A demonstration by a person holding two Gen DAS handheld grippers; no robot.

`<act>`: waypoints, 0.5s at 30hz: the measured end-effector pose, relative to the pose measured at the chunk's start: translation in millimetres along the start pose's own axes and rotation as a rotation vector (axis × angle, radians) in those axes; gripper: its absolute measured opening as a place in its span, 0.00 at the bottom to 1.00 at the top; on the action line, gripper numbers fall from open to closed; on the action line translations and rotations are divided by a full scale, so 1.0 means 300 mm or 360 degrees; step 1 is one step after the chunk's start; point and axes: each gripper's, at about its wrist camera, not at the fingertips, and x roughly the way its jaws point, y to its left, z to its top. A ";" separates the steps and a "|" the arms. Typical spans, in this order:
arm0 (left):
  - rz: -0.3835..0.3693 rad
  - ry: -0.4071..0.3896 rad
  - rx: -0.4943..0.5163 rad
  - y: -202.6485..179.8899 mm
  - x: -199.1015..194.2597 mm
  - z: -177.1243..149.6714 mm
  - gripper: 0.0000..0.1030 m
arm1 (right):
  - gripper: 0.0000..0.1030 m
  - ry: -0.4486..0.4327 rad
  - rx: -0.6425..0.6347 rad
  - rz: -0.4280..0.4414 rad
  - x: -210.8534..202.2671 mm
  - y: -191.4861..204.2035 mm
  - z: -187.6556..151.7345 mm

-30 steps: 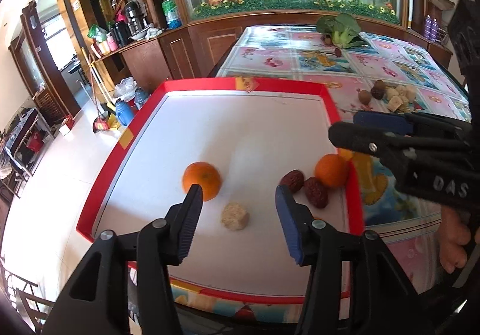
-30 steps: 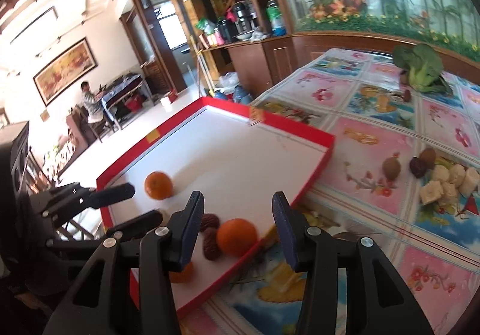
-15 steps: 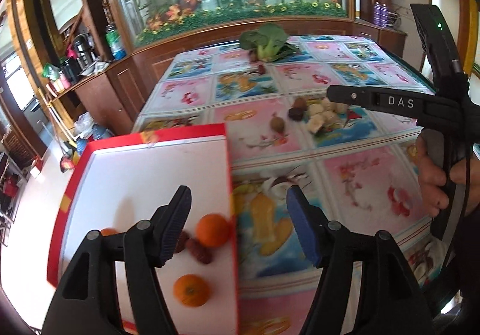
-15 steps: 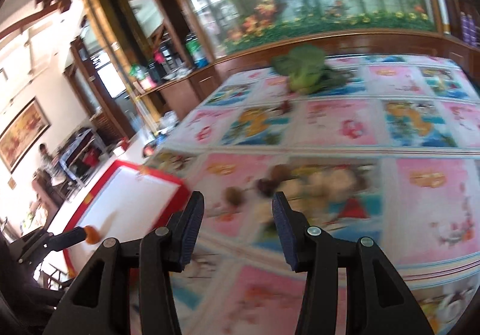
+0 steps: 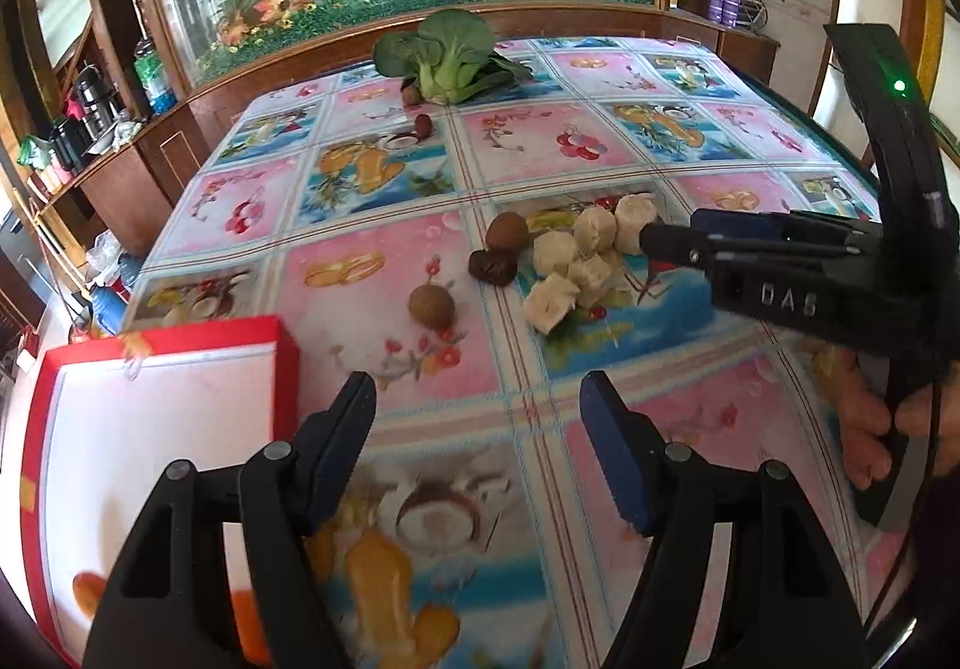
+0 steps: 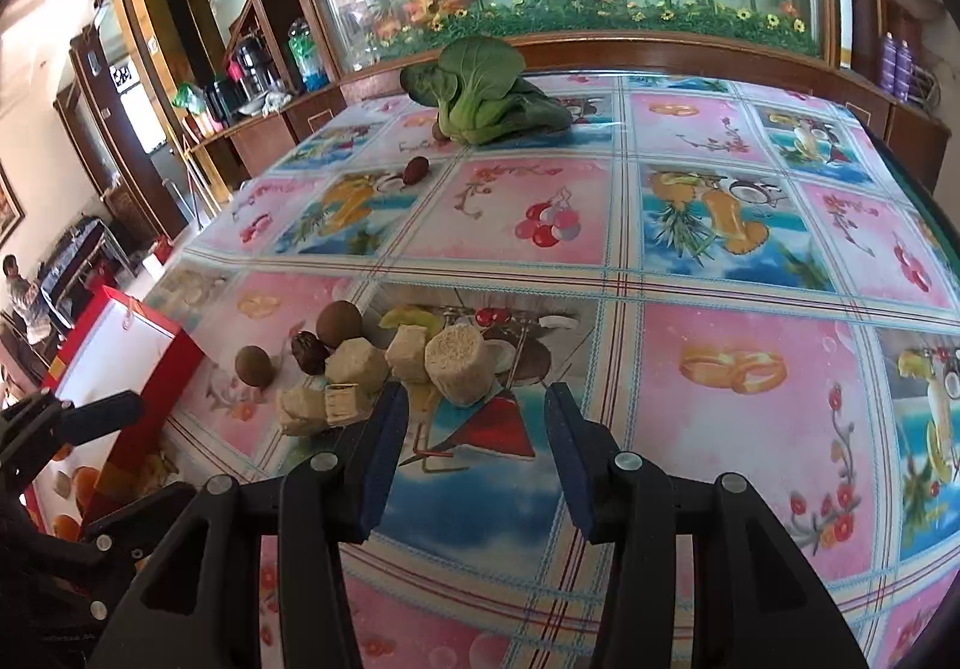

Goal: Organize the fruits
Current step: 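Grasp a white cube with the left gripper while the right gripper grasps a round white cake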

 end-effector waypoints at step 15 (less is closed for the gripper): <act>-0.0092 0.0114 0.0089 -0.045 0.132 0.088 0.56 | 0.35 0.0060 -0.0096 -0.0061 0.071 0.030 0.041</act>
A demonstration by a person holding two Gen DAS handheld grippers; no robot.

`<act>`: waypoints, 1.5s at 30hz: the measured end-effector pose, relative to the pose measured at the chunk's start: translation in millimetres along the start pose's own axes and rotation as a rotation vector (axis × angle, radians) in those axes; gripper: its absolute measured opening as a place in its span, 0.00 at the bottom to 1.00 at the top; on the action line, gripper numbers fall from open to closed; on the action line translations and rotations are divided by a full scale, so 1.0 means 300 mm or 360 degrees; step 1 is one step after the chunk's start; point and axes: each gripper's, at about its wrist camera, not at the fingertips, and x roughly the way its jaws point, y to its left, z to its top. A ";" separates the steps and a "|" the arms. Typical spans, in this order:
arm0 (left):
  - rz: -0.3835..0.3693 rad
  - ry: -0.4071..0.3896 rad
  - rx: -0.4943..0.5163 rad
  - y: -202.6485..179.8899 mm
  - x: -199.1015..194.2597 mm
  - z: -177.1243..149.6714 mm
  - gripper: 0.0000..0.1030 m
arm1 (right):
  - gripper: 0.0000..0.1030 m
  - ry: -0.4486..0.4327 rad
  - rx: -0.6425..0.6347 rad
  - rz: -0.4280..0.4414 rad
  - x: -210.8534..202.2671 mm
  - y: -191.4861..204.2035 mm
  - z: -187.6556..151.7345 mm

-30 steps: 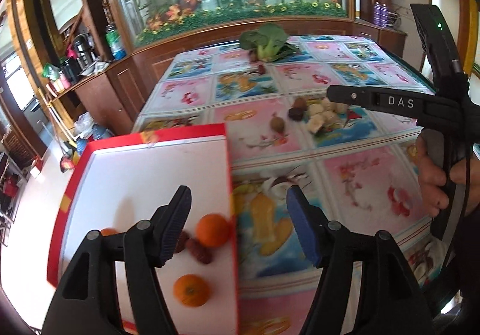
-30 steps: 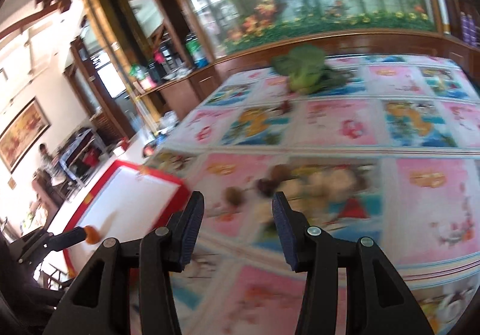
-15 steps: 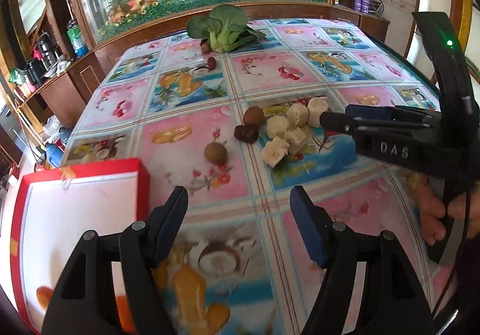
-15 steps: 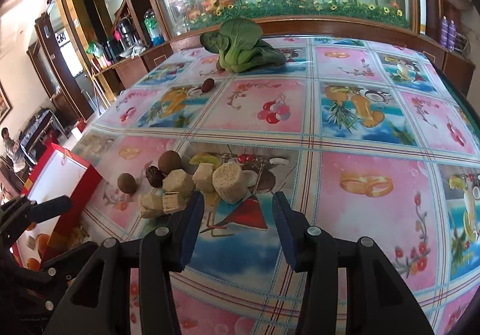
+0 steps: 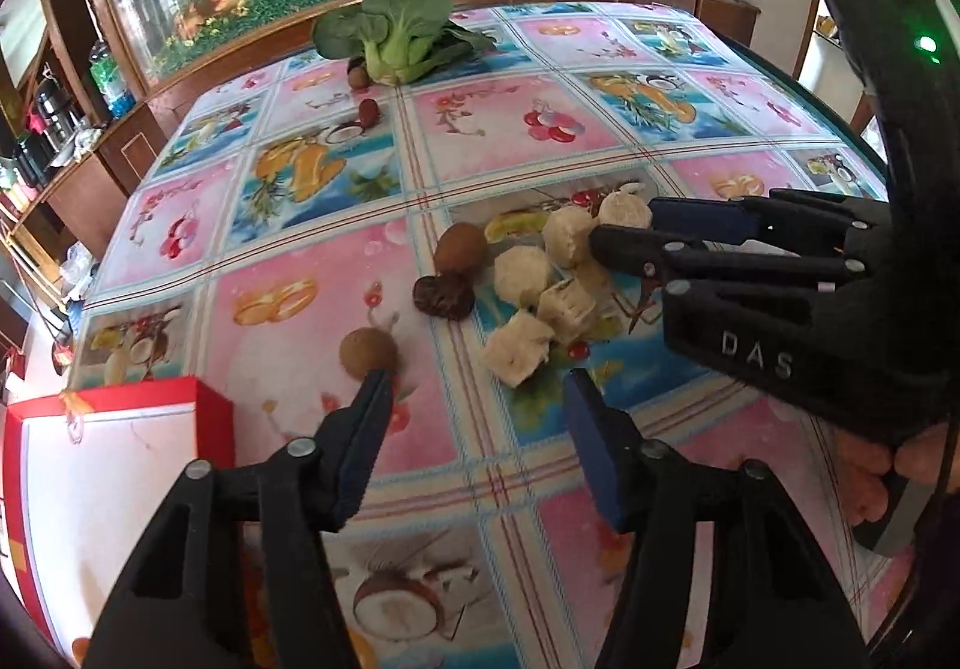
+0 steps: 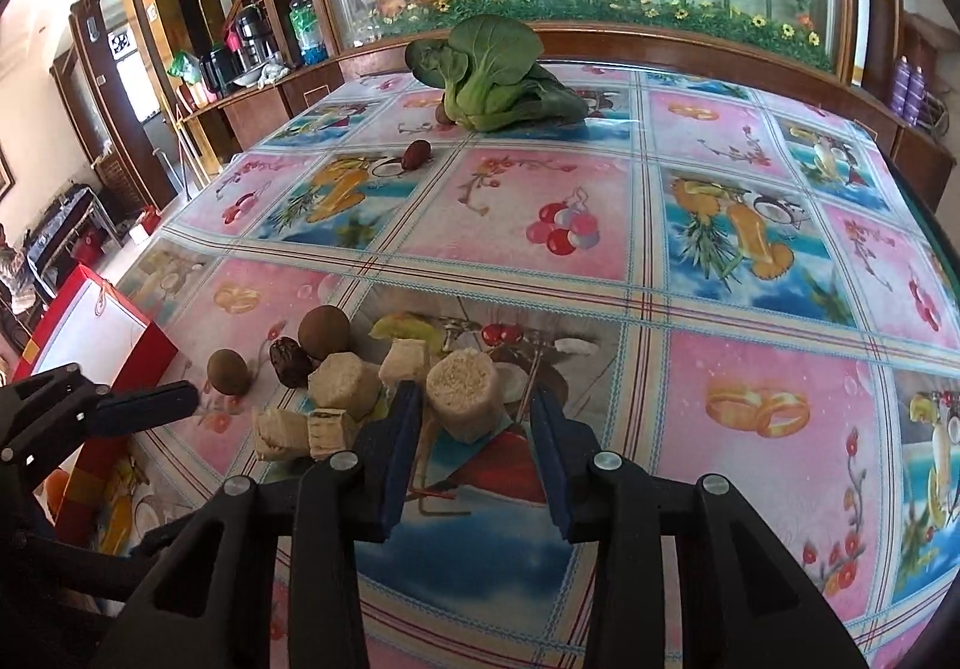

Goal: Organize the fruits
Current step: 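Grasp a white cube with the left gripper while the right gripper grasps a round white cake, then carry the cube and the round cake to the tray and open both grippers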

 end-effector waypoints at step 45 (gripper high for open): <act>0.0497 -0.0468 -0.0388 0.308 -0.557 -0.368 0.24 | 0.23 -0.0212 0.0198 0.0439 -0.256 0.263 -0.111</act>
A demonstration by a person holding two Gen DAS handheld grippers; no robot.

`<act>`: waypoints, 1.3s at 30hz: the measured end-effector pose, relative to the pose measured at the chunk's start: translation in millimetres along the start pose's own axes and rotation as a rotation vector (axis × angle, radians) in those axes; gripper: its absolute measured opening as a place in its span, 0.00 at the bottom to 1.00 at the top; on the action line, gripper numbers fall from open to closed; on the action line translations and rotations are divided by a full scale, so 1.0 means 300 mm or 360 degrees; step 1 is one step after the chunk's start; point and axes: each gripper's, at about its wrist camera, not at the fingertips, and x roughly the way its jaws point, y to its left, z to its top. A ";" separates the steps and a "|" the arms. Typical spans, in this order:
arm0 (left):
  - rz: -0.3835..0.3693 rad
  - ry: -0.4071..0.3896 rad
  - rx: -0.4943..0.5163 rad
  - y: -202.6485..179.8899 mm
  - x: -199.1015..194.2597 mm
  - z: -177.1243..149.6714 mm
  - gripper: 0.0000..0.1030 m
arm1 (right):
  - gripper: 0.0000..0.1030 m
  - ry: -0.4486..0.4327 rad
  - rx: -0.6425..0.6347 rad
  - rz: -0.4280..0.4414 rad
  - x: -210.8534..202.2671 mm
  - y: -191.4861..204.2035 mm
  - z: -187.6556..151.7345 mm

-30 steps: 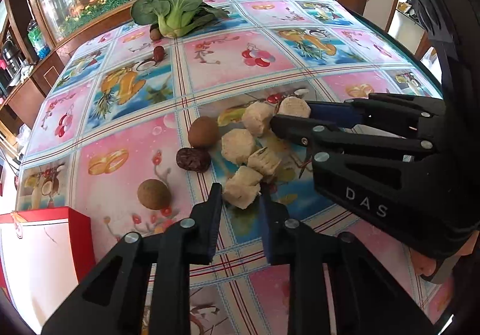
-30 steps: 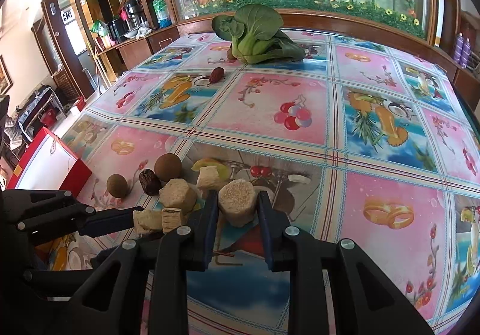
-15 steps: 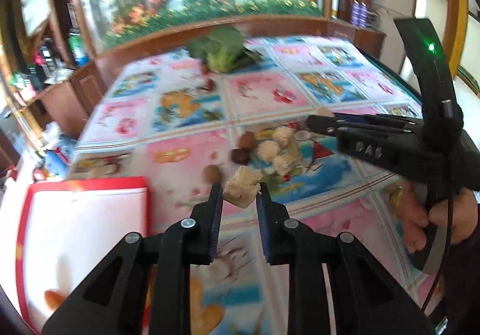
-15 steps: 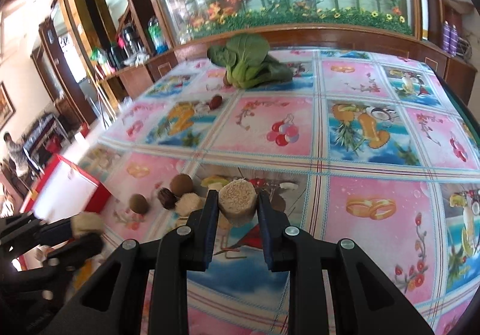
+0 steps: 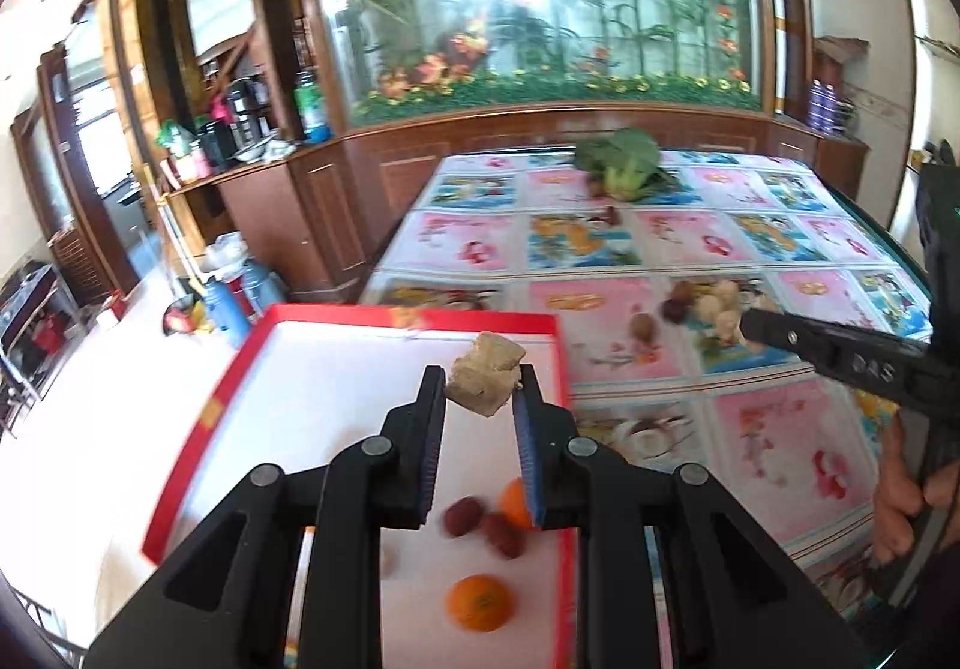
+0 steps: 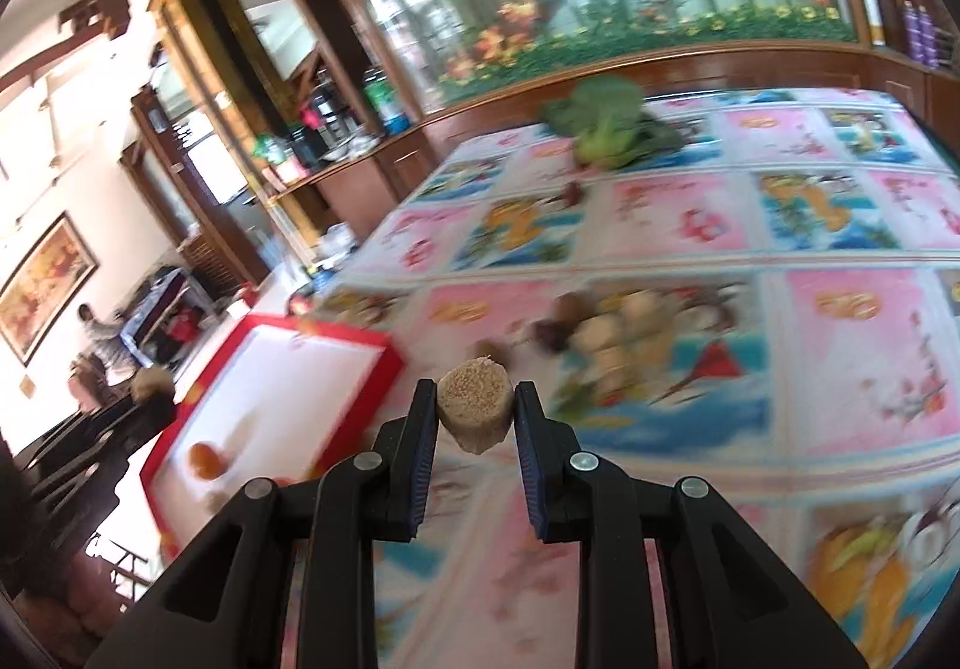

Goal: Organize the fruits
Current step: 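Carry the cube and the round cake to the tray and open both grippers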

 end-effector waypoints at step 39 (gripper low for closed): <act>0.0203 0.0184 -0.0260 0.348 0.047 -0.220 0.24 | 0.24 0.0293 -0.0429 0.0251 0.213 0.498 -0.249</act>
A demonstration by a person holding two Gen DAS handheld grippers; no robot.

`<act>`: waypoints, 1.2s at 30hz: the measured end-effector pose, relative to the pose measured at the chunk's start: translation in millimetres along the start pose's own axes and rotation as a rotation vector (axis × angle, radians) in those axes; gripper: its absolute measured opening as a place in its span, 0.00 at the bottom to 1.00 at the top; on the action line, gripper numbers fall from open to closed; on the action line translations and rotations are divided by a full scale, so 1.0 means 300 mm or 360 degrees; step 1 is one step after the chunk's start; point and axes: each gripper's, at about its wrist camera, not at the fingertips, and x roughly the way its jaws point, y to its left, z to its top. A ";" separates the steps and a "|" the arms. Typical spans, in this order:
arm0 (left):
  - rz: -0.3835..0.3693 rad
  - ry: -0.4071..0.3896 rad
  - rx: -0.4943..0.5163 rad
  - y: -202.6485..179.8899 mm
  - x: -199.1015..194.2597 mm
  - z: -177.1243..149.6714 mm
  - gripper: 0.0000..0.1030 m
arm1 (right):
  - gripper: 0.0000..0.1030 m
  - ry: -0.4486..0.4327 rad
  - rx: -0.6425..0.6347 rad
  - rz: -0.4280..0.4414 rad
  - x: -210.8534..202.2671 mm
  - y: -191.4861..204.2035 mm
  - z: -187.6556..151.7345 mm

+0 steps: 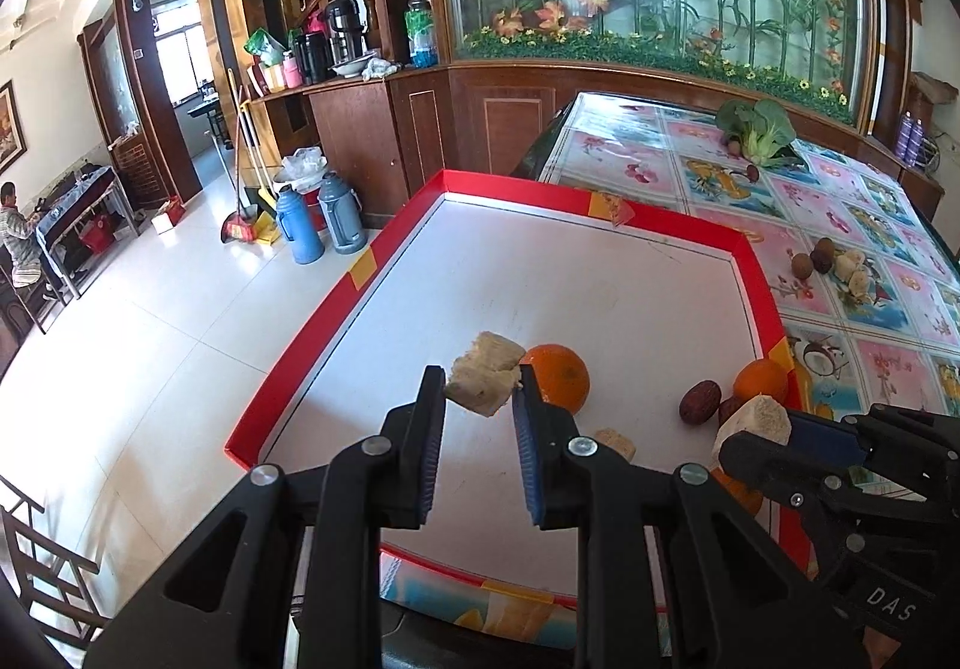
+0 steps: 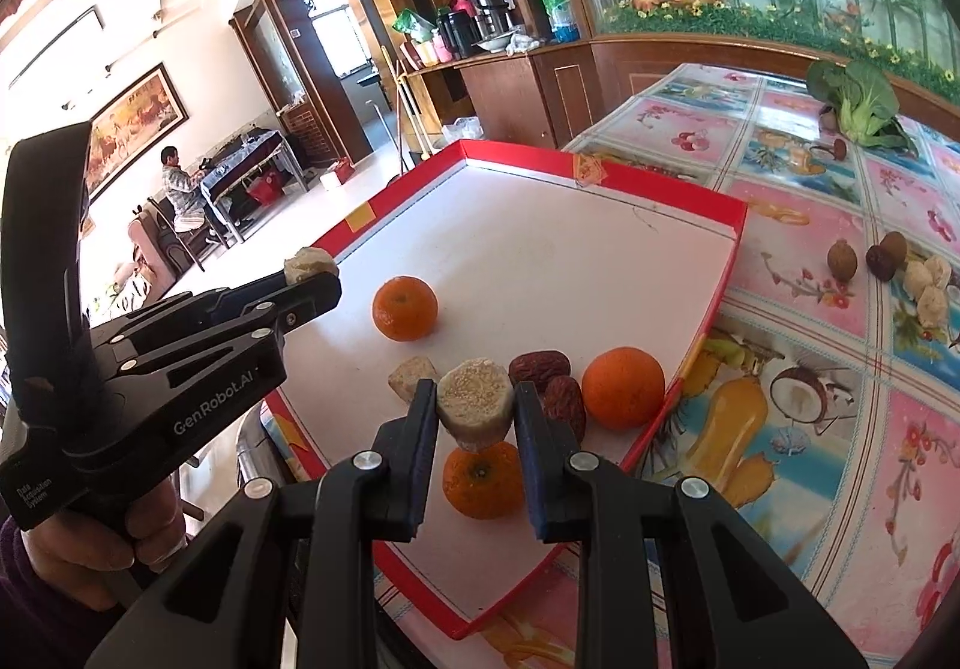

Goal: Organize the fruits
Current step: 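Carry the cube and the round cake to the tray and open both grippers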

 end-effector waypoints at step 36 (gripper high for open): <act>0.0187 0.0072 0.0065 -0.052 0.043 -0.031 0.76 | 0.47 -0.0103 0.0214 0.0121 -0.054 -0.102 0.013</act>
